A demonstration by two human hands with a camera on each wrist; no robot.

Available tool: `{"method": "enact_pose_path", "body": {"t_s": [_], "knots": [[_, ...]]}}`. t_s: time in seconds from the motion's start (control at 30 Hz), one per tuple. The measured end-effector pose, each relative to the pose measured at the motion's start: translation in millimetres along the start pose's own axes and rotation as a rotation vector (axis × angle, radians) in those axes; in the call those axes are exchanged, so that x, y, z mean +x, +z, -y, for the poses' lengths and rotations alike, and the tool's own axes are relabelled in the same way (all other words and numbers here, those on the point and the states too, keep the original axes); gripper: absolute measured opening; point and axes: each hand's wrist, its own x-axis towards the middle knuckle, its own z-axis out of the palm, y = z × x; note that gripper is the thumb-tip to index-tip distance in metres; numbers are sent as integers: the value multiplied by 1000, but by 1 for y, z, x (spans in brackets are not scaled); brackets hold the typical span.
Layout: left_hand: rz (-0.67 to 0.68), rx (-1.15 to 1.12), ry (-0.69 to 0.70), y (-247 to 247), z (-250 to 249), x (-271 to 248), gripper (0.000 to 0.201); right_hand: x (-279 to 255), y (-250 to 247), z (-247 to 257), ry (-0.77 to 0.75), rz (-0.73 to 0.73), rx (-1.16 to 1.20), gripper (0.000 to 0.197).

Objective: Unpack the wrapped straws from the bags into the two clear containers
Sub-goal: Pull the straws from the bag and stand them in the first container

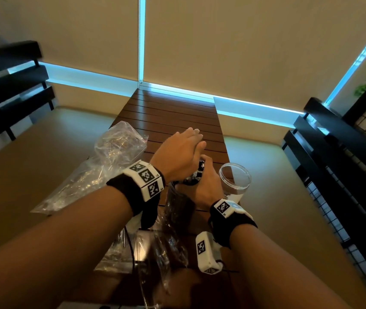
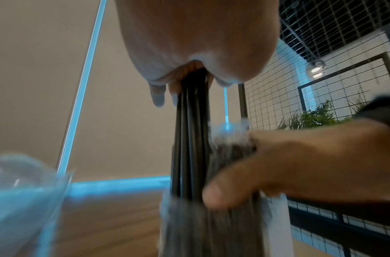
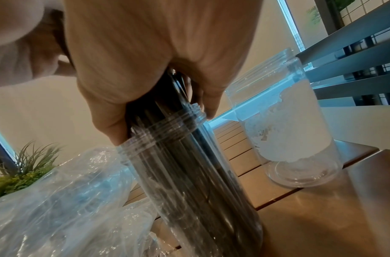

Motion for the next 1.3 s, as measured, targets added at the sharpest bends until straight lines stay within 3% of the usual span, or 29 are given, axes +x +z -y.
{"method": "enact_pose_path", "body": {"t_s": [0.17, 0.43, 0.53, 0.63, 0.7, 0.73, 0.8, 0.9, 1.03, 1.2, 1.3], "knots": [[196, 144, -73, 33, 15, -29, 85, 2, 1, -4, -47, 25, 7, 89], [254, 198, -115, 24, 13, -9, 94, 3, 1, -8, -62, 7, 14, 102], [244, 92, -151, 41, 17, -25, 91, 3, 0, -8, -45, 48, -3, 101], [276, 75, -155, 37, 17, -21, 90, 5, -7, -7, -39, 134, -36, 121], [337, -190, -197, 23, 21, -13, 100, 5, -14, -2, -84, 159, -146, 133], [296, -409, -254, 17, 24, -11, 103, 3, -17, 3, -130, 123, -205, 132], [197, -764, -419, 9, 32, -11, 88, 1, -21, 15, -219, 10, -253, 115], [277, -879, -531, 1, 38, -26, 39, 3, -20, 29, -284, -17, -293, 83], [395, -946, -464, 4, 49, -40, 60, 8, -8, 31, -212, 97, -329, 55], [455, -751, -301, 21, 55, -52, 73, 9, 2, 25, -250, 42, -288, 41], [295, -564, -249, 37, 49, -54, 76, 6, 5, 26, -258, 12, -312, 36]]}}
